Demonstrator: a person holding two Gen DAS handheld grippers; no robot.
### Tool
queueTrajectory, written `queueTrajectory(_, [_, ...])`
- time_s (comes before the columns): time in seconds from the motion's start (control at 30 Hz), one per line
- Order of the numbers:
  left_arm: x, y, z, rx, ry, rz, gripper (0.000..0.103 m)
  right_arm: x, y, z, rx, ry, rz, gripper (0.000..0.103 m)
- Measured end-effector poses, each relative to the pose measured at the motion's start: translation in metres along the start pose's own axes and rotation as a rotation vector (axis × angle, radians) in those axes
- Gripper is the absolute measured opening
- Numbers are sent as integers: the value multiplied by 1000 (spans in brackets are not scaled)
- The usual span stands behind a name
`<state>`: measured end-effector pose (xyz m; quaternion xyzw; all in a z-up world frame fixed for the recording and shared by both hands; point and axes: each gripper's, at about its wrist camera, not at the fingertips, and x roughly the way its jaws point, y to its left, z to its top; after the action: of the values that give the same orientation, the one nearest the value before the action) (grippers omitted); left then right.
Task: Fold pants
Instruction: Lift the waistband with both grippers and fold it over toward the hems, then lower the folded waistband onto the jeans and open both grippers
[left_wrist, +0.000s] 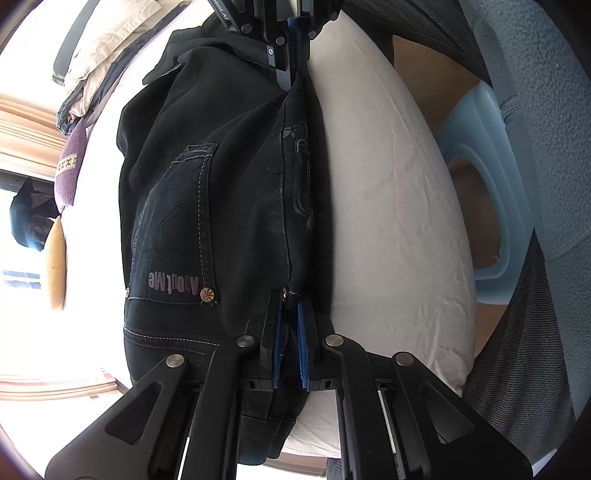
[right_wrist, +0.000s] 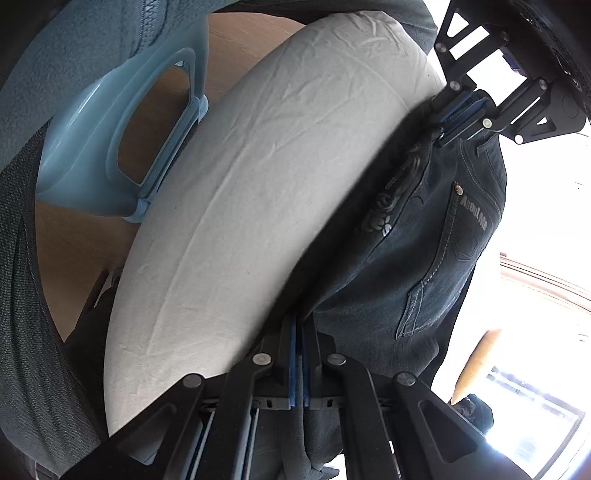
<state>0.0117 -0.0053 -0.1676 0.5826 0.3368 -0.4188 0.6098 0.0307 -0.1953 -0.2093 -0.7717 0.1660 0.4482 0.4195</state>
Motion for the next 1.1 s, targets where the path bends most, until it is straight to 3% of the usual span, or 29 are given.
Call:
queueTrajectory(0.13, [1, -10, -4, 6, 5, -2, 6, -9, 19, 18, 5, 8, -10, 4])
queueTrajectory(0.43, [11, -8, -11, -93, -42, 37, 9, -6, 27, 28, 122, 17, -17, 7])
queueTrajectory(0.5, [8, -3, -15, -152, -41, 30, 12, -7, 24, 27, 183, 16, -25, 7])
queueTrajectory(0.57, [5, 4, -18, -211, -17, 31, 22, -8, 18, 26, 255, 21, -38, 10])
queueTrajectory(0.6, [2, 7, -20, -230, 3, 35, 27, -9, 15, 25, 295, 24, -49, 16])
queueTrajectory(0.63, [-1, 9, -23, -245, 17, 36, 45, -10, 11, 23, 337, 27, -68, 28])
queueTrajectory(0.67, [-4, 12, -26, -259, 25, 37, 71, -12, 6, 20, 380, 31, -91, 38])
queueTrajectory(0.7, [-10, 15, -31, -275, 27, 42, 77, -16, 1, 17, 422, 32, -102, 53])
queueTrajectory(0.73, [-15, 18, -35, -290, 31, 49, 78, -19, -4, 15, 462, 27, -101, 64])
queueTrajectory(0.8, [-23, 27, -44, -340, 53, 69, 78, -32, -13, 9, 548, -2, -81, 71])
queueTrajectory(0.87, [-33, 42, -49, -420, 46, 74, 78, -42, -20, 3, 626, -17, -74, 71])
queueTrajectory(0.97, [-50, 67, -54, -577, -26, 76, 78, -55, -29, -14, 753, -50, -62, 71])
queueTrajectory(1.1, [-50, 100, -47, -786, -118, 10, 78, -61, -41, -31, 962, -94, -44, 71])
